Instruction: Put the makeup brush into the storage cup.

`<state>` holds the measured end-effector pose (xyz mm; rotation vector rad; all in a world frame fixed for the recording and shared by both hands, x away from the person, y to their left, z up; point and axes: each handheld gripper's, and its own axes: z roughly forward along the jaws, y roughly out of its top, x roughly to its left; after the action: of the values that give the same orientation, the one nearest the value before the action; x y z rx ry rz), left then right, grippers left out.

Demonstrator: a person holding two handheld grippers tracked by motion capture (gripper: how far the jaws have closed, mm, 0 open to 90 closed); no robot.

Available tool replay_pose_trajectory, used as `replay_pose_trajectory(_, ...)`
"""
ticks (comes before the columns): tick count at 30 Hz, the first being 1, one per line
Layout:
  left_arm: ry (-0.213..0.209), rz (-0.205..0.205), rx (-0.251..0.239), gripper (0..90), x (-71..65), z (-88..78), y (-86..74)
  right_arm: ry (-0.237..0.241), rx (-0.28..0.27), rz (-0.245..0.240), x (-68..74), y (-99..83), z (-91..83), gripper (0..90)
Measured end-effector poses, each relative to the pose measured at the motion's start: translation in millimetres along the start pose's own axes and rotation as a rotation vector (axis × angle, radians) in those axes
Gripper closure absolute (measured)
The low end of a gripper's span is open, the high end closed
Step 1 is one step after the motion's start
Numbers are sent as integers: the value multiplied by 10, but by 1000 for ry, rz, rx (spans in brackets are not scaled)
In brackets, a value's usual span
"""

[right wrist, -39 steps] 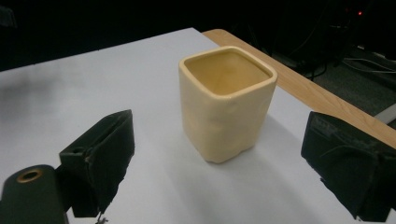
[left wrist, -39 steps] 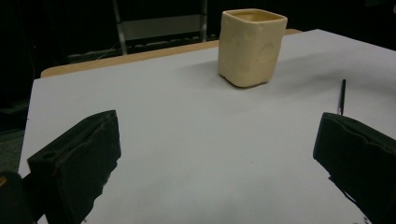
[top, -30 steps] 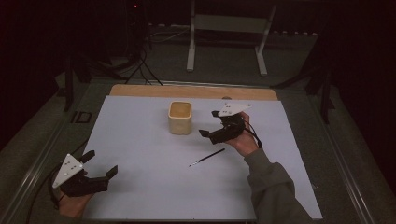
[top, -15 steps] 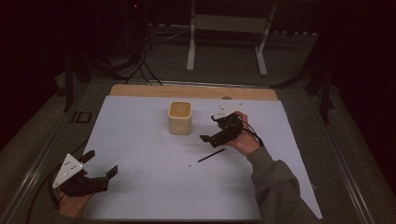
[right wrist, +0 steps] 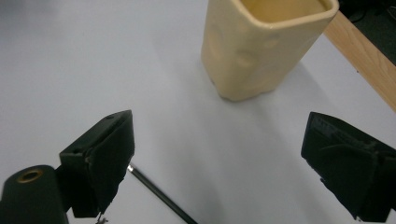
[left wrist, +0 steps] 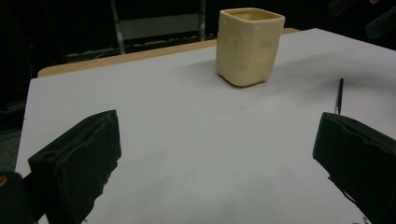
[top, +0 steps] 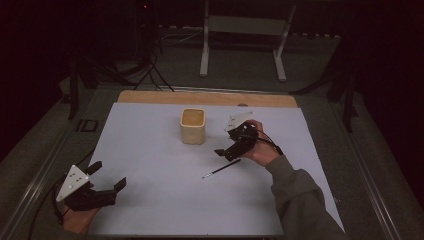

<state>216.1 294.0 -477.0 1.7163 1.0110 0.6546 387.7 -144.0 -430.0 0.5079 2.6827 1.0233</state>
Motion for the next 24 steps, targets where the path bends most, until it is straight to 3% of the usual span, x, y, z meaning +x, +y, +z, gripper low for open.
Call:
replay_pose_trajectory(16, -4, -1, 1, 21, 1, 1, -1, 0, 137, -112, 36, 25, 38, 96)
replay_pose_trajectory(20, -4, -3, 0, 21, 1, 1, -1, 8, 167, -137, 32, 31, 50, 96)
replay_pose_trajectory(21, -6, -2, 2, 20, 0, 2, -1, 34, 186, -139, 15, 23, 58, 96)
replay_pose_trajectory(24, -6, -2, 2, 21, -1, 3, -1, 47, 209, -138, -9, 8, 62, 96)
